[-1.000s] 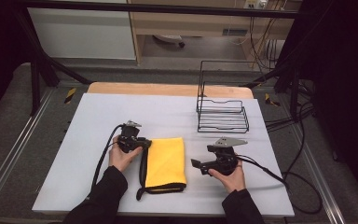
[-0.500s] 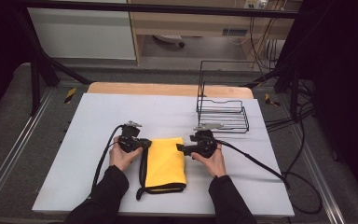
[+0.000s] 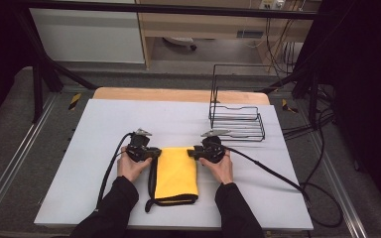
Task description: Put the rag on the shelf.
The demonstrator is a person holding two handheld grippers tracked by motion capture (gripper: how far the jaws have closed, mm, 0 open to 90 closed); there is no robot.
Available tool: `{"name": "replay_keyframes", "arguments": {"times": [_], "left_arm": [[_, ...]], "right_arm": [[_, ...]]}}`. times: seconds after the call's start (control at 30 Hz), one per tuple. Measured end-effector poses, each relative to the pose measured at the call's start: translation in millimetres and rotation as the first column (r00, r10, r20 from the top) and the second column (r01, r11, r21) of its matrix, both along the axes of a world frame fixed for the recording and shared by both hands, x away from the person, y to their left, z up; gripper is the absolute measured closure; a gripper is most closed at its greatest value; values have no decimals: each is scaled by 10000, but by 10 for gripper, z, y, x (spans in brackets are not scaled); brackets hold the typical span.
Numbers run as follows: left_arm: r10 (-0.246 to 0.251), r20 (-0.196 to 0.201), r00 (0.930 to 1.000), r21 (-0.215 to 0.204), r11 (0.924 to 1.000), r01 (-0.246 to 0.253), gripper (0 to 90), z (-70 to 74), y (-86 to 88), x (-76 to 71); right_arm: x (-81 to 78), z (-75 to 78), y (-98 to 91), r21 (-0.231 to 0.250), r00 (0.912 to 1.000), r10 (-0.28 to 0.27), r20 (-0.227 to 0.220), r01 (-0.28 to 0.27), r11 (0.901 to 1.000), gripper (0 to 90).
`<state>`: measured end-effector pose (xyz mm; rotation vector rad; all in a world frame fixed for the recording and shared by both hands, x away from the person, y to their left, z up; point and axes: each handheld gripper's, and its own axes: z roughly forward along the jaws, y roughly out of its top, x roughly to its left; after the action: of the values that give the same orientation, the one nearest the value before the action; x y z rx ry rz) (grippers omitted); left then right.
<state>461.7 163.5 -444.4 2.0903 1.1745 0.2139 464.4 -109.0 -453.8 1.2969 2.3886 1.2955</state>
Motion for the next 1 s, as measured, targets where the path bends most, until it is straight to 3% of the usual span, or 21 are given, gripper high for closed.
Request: {"name": "replay_keyframes", "arguments": {"times": [0.2,0.4,0.53,0.73,1.0], "left_arm": [[-46,-28,10000,-27,10000,46,759,0,7,5],[-25,-235,9997,-391,9992,16,776,-9,45,29],[-18,-311,9995,-579,9983,0,791,0,68,34],[-117,-116,9999,-680,9976,109,800,38,89,12],[-239,680,9974,-1045,9940,309,801,223,131,-124]], "right_arm": [[18,-28,6,26,9995,-16,-331,16,10000,666],[27,-20,8,320,9963,-23,-861,50,9995,796],[29,5,5,420,9951,-93,-987,135,9990,825],[-3,67,-14,480,9969,-48,-783,86,9988,830],[-118,225,-56,760,9999,24,-98,-17,9971,829]]}}
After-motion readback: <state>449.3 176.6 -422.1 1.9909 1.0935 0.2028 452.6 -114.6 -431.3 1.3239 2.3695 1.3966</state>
